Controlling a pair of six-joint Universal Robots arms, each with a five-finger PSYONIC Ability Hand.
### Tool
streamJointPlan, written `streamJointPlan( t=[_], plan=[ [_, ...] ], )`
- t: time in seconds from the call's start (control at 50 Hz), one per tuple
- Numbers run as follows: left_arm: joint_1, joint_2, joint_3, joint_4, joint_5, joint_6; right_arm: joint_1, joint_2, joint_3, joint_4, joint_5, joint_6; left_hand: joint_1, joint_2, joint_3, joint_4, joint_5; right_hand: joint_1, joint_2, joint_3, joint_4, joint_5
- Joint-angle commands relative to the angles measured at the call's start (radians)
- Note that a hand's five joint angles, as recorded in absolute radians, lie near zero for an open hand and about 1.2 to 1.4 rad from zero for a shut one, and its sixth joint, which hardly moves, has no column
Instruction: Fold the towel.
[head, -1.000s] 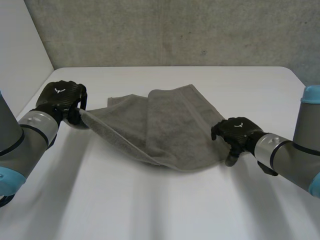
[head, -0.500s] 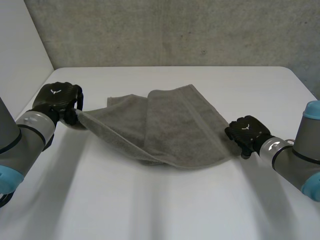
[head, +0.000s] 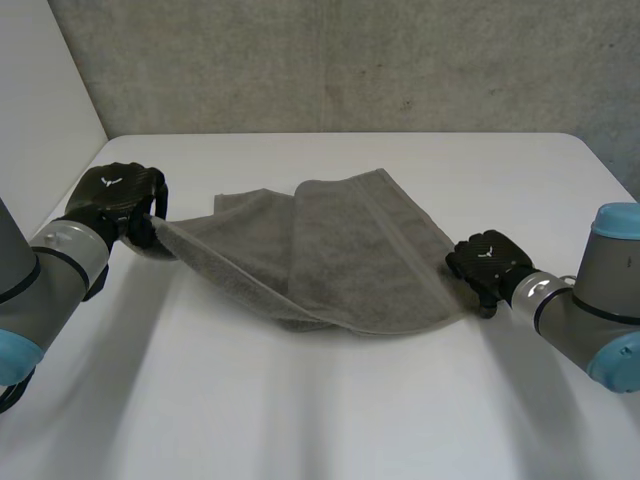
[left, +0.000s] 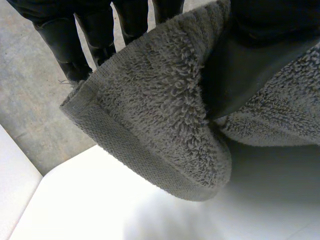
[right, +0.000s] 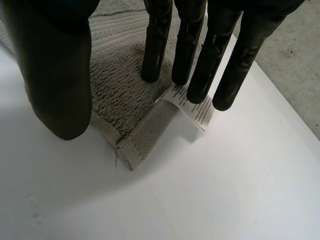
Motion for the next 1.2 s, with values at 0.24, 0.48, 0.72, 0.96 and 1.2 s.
streamJointPlan(
  t=[0.24, 0.48, 0.72, 0.96, 1.2],
  plan=[
    [0.006, 0.0, -0.001, 0.0, 0.001, -0.015, 0.022, 0.027, -0.067, -0.002, 0.008, 0.012, 0.04, 0.033, 0.014, 0.036, 0.021, 0.059, 0.067, 0.057, 0.056, 0.063],
    [0.006, -0.001, -0.001, 0.0, 0.002, -0.015, 0.036, 0.042, -0.097, -0.002, 0.009, 0.012, 0.04, 0.033, 0.014, 0.036, 0.021, 0.059, 0.067, 0.057, 0.056, 0.063],
    [0.008, -0.003, -0.001, 0.0, 0.002, -0.015, 0.036, 0.065, -0.128, -0.002, 0.015, 0.015, 0.04, 0.033, 0.014, 0.036, 0.021, 0.591, 0.599, 0.588, 0.587, 0.594],
    [0.009, -0.003, 0.002, -0.001, 0.004, -0.009, -0.021, -0.134, -0.093, 0.011, 0.015, 0.196, 0.04, 0.033, 0.014, 0.036, 0.021, 0.742, 0.75, 0.74, 0.739, 0.746],
    [0.008, 0.101, 0.016, -0.083, 0.004, 0.064, -0.161, -0.413, -0.146, 0.363, -0.023, 0.224, 0.04, 0.033, 0.014, 0.036, 0.021, 0.742, 0.75, 0.74, 0.739, 0.746]
  ],
)
